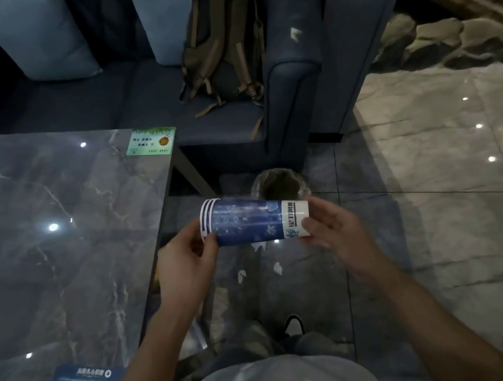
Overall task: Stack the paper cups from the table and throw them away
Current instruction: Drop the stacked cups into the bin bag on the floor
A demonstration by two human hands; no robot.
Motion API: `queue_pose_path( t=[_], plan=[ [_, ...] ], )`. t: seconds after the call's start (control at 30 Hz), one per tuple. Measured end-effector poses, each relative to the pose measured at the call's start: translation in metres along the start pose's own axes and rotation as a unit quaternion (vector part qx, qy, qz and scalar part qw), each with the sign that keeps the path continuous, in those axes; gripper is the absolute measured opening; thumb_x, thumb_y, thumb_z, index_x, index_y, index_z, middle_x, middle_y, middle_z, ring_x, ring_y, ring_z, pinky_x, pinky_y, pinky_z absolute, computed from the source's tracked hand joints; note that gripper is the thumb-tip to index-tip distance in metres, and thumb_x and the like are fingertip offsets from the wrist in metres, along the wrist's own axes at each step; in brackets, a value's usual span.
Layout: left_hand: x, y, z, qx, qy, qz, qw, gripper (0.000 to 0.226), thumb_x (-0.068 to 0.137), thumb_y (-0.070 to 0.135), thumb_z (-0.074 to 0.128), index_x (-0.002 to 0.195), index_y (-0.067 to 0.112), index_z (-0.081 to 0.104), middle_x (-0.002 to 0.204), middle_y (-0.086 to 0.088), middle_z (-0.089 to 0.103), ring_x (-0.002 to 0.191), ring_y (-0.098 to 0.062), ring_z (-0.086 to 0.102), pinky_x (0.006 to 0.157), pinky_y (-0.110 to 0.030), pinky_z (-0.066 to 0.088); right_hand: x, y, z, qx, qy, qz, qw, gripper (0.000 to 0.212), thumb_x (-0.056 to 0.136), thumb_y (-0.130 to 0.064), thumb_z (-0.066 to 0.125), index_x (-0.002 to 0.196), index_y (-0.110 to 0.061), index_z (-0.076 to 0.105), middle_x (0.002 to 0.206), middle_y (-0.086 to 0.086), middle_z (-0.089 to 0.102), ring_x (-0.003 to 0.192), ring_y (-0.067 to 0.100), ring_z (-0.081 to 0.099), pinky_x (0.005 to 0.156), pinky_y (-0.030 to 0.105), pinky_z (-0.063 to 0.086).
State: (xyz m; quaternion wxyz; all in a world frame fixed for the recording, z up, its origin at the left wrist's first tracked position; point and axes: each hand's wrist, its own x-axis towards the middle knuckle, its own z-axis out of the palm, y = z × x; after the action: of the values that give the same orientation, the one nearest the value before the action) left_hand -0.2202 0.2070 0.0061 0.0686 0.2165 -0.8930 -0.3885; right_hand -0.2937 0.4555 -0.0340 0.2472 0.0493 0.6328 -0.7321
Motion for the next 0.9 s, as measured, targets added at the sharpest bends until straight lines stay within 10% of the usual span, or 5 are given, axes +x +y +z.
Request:
queue_pose_path(
  t=[0.27,0.47,0.9],
  plan=[
    [0.047,0.005,0.017,-0.001,-0.015,0.011,1.0,0.025,0.085,0.024,0.066,0.11,0.025,0.07,0.09,0.008,0.073,0.08,-0.003,0.068,0.07,-0.022,0.054,0.039,-0.019,-0.007,-0.003,0.026,0.0,1.0,0.095,0.057,-0.053,0.084,0.137,-0.012,0.051,0.123,0.004,0.067,0.108,0.018,0.069,0.075,0.026,0.059],
    [0.108,-0.003,0.029,-0.02,-0.019,0.001,1.0,0.025,0.084,0.022,0.071,0.108,0.022,0.071,0.087,0.011,0.071,0.077,0.003,0.065,0.065,-0.01,0.048,0.094,-0.036,0.007,-0.025,0.078,0.018,0.996,0.05,0.089,-0.006,0.064,0.136,-0.006,0.051,0.124,0.011,0.065,0.106,0.021,0.067,0.073,0.026,0.061],
    [0.217,-0.012,0.06,-0.117,-0.056,-0.08,0.988,0.021,0.082,0.017,0.073,0.103,0.018,0.074,0.083,0.008,0.073,0.077,0.006,0.067,0.062,-0.002,0.047,0.199,-0.057,0.024,-0.088,0.201,0.033,0.975,0.003,0.089,-0.005,0.064,0.087,-0.005,0.063,0.104,0.022,0.069,0.094,0.031,0.069,0.063,0.019,0.06]
  ],
)
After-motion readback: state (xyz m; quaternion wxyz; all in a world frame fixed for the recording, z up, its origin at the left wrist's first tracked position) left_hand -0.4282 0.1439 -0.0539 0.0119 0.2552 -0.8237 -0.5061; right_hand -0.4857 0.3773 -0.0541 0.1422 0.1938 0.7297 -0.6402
